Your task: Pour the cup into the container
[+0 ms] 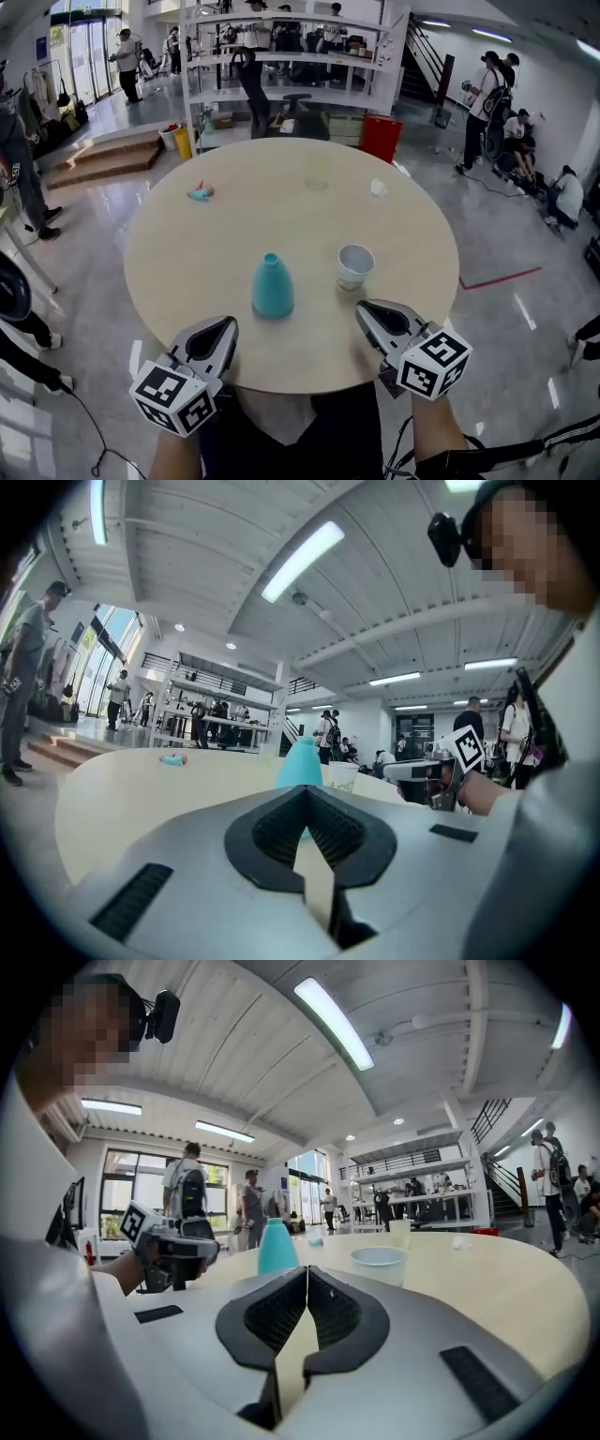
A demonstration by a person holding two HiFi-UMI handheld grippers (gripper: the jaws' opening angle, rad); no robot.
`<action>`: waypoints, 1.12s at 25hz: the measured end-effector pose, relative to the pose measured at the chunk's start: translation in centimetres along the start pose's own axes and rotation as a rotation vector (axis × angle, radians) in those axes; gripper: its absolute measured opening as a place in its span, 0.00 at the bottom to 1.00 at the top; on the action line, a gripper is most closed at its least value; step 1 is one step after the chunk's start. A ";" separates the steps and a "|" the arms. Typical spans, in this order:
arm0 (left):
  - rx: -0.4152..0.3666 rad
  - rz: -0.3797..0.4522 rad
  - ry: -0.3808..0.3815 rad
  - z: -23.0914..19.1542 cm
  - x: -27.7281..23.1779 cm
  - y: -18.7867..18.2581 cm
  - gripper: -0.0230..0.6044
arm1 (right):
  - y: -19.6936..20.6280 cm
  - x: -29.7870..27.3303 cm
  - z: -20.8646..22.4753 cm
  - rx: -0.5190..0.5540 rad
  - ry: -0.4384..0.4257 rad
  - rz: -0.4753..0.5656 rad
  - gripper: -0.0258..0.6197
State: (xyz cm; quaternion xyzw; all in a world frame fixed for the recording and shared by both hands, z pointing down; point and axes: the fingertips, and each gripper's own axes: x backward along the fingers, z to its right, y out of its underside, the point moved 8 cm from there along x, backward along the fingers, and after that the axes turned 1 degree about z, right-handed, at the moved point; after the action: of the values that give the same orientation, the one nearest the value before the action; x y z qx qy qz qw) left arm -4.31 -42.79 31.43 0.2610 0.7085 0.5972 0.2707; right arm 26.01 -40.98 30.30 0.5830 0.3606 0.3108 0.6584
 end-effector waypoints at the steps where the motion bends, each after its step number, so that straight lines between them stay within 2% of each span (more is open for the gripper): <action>1: 0.002 -0.002 -0.002 0.8 0.9 0.3 0.02 | 0.1 0.4 -0.9 -0.005 -0.019 0.004 0.05; 5: 0.005 -0.007 -0.023 3.6 4.9 1.5 0.02 | 1.0 2.3 -4.3 -0.011 -0.055 0.017 0.05; 9: 0.023 0.005 -0.044 6.6 9.2 4.2 0.02 | 3.6 5.1 -7.8 -0.020 -0.088 0.011 0.05; 12: 0.038 0.000 -0.051 9.9 13.1 5.7 0.02 | 5.4 8.5 -11.0 -0.027 -0.109 -0.013 0.05; 18: 0.074 0.013 -0.057 17.4 20.4 7.2 0.02 | 6.2 16.2 -16.8 -0.027 -0.133 -0.018 0.06; 24: 0.094 0.005 -0.040 24.7 25.8 9.0 0.02 | 7.6 24.6 -22.2 -0.024 -0.153 -0.008 0.05; 28: 0.059 -0.006 0.006 29.6 28.6 9.3 0.02 | 9.1 30.3 -25.4 -0.051 -0.140 0.001 0.06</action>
State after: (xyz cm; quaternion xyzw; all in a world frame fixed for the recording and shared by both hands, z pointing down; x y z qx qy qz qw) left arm -3.81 -0.65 34.38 0.2651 0.7273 0.5761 0.2624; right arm 21.43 -0.86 34.39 0.5867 0.3054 0.2788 0.6963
